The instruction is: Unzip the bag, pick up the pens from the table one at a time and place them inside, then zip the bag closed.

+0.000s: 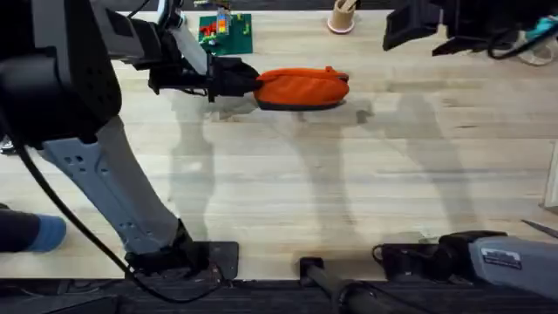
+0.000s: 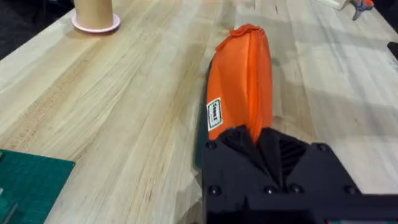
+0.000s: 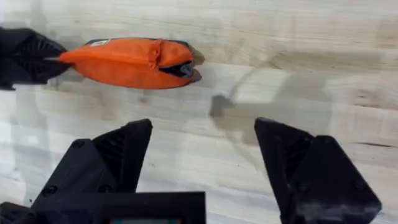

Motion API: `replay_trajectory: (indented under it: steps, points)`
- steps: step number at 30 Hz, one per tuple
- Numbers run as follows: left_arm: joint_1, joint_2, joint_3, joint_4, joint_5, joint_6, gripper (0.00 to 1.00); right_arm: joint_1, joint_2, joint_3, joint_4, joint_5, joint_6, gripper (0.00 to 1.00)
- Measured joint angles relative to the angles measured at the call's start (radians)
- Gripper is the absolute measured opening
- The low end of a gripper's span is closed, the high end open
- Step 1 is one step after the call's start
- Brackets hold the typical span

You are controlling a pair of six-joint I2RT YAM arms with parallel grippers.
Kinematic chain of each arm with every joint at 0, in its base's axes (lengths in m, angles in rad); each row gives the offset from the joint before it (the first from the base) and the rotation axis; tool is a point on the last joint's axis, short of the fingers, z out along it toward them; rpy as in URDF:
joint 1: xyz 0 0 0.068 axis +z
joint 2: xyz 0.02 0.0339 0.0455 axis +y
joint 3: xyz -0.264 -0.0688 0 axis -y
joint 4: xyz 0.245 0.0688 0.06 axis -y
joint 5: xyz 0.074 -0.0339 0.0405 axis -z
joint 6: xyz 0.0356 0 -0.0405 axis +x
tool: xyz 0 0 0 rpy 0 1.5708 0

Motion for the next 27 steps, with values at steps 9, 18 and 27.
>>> replay_trajectory:
  steps: [9, 18, 27]
  points:
    - [0.000, 0.000, 0.000, 0.000, 0.000, -0.004, 0.041, 0.000, -0.071, 0.017, -0.026, 0.000, -0.030, 0.996]
    - [0.000, 0.000, 0.000, 0.000, 0.000, -0.022, 0.041, 0.042, -0.071, 0.122, -0.041, 0.000, -0.093, 0.996]
    - [0.000, 0.000, 0.000, 0.000, 0.000, -0.026, 0.041, 0.191, -0.002, 0.184, -0.067, -0.001, -0.129, 0.995]
